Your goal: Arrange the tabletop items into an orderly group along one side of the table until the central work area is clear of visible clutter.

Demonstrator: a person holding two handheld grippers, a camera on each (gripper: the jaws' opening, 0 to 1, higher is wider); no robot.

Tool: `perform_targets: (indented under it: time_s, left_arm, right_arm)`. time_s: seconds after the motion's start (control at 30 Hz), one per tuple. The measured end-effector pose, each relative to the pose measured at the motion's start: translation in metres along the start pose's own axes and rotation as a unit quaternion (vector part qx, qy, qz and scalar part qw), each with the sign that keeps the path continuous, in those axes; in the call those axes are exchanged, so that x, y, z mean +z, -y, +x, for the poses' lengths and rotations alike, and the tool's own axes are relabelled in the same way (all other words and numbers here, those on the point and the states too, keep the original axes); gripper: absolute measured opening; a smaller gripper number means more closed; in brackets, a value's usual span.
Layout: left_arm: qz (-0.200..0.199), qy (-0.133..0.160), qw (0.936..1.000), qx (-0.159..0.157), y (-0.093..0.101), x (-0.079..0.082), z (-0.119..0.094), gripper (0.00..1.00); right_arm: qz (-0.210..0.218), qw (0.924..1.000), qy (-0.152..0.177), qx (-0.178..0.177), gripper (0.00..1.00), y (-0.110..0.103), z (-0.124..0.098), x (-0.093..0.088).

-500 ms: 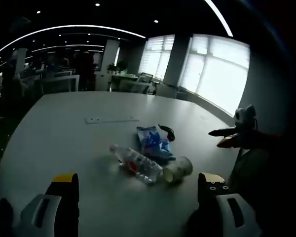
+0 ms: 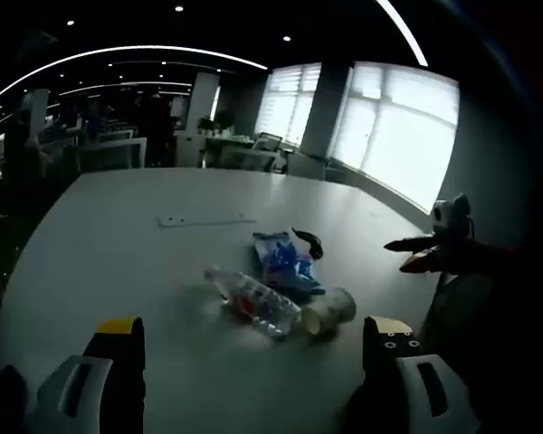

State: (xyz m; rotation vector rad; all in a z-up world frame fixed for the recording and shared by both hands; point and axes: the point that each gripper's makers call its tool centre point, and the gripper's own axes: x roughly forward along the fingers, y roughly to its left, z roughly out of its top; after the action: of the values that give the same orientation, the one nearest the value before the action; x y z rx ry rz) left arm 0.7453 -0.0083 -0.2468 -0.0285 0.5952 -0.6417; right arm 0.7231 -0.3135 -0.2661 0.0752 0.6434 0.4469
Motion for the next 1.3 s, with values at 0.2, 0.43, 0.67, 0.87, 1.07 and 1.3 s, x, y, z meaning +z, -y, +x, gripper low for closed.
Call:
perform_targets:
  time_s: [0.2, 0.43, 0.67, 0.87, 1.07, 1.3]
  left_arm:
    - [-0.004, 0.0, 1.0, 0.005, -0.003, 0.001, 0.0, 0.99]
    - [-0.006, 0.0, 1.0, 0.005, -0.004, 0.0, 0.0, 0.99]
    - [-0.01, 0.001, 0.9999, 0.007, -0.007, 0.0, 0.0, 0.99]
    - [-0.019, -0.002, 0.9997, 0.014, -0.011, 0.001, 0.002, 0.98]
    - [-0.017, -0.015, 0.9996, 0.016, -0.01, 0.0, 0.008, 0.96]
    - [-0.021, -0.021, 0.9995, 0.01, -0.01, 0.001, 0.021, 0.94]
  right_arm:
    - [0.0, 1.0, 0.001, -0.001, 0.93, 0.0, -0.001, 0.001]
    - [0.0, 1.0, 0.0, -0.003, 0.93, 0.0, 0.0, 0.002]
    - [0.003, 1.0, 0.0, -0.005, 0.93, 0.002, 0.0, 0.001]
    - [0.004, 0.9999, 0.001, -0.01, 0.92, 0.004, -0.001, 0.001]
    - [0.0, 0.9999, 0.003, -0.015, 0.92, 0.007, -0.002, 0.002]
    - [-0.003, 0.9997, 0.007, -0.023, 0.92, 0.007, -0.004, 0.003]
